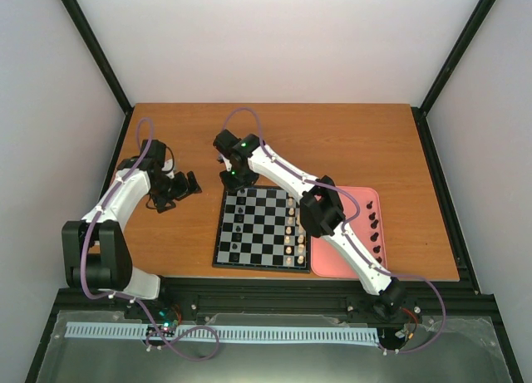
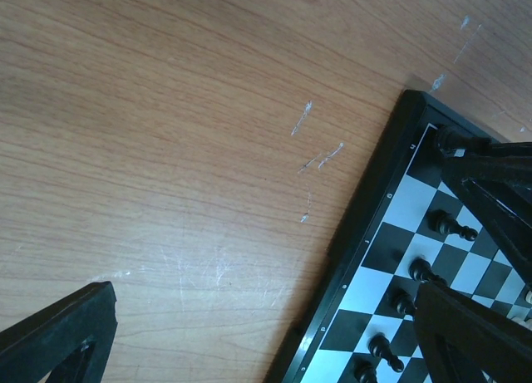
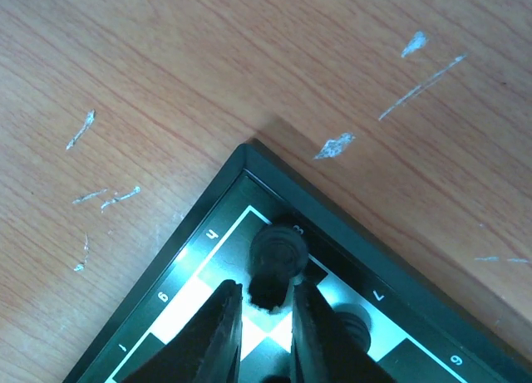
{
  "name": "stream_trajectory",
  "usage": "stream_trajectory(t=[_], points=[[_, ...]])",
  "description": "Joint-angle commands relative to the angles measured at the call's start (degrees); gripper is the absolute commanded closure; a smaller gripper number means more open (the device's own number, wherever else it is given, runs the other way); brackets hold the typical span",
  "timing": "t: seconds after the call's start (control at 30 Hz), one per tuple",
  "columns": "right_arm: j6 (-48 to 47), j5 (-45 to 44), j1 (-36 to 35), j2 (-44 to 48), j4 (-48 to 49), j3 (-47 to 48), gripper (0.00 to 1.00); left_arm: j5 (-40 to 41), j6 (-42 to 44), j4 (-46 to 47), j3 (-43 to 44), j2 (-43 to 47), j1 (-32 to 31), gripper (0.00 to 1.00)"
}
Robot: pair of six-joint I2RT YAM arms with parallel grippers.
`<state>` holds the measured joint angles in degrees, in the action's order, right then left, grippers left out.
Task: Set up the chess pieces on the board
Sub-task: Place the chess piece on the chessboard.
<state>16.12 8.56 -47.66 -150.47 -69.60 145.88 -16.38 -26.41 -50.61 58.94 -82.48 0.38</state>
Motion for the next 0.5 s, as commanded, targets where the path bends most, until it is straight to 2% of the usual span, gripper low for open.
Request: stream_trajectory(t=[0.0,0.2,0.47], points=[[-0.69,-0.47,-0.22,-1.14,0.08,2.13,0.79,-0.94,-0.84,1.11,0.65,-0.96,0.44,0.00],[-1.20,-0.78,0.02,-0.81,0.30,2.17,0.73,-1.03,-0.84,1.19,0.69,-1.21,0.49,0.00],[-3.80,0.14,0.11,1.63,0.70,2.12,0.56,-1.02,-0.77,1.25,0.86,-1.62,0.49,0.00]])
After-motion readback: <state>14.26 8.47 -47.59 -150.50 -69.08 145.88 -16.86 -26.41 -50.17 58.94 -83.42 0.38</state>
